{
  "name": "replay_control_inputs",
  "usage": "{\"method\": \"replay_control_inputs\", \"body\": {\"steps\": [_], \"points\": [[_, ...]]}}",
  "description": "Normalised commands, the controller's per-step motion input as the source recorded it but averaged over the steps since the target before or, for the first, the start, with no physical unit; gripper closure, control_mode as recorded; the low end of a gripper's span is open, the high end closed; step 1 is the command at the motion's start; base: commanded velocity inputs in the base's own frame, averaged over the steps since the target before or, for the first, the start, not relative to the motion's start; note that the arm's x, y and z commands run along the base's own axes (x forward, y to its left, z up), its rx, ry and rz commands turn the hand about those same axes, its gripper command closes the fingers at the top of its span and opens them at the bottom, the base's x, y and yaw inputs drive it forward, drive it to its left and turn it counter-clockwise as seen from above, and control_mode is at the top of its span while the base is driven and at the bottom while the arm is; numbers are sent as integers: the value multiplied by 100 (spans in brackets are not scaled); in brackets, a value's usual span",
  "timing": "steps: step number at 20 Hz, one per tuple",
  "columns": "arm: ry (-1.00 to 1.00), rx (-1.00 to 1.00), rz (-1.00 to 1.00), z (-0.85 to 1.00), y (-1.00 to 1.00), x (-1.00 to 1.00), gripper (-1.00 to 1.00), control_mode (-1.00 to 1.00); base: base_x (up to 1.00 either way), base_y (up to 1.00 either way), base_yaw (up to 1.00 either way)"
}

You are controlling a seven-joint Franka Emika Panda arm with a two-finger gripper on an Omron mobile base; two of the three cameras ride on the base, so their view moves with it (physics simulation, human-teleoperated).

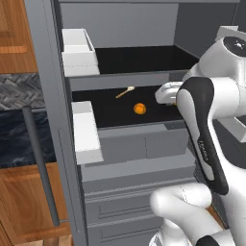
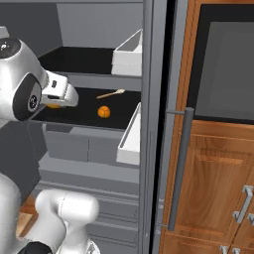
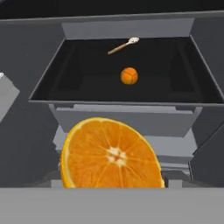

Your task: Pick the two oranges from the fridge and place them on the plate next to the blender to make a fruit smoothie.

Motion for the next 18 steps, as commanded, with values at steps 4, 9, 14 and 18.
{"method": "replay_control_inputs", "body": {"steps": [4, 9, 14, 18], "points": [[-18, -5, 1, 0, 3, -62, 100, -100, 0, 0, 0], [0, 0, 0, 0, 0, -20, 100, 100, -16, -1, 0], [0, 0, 0, 0, 0, 0, 100, 100, -81, -19, 19], [0, 0, 0, 0, 0, 0, 100, 100, -68, -9, 41]]}}
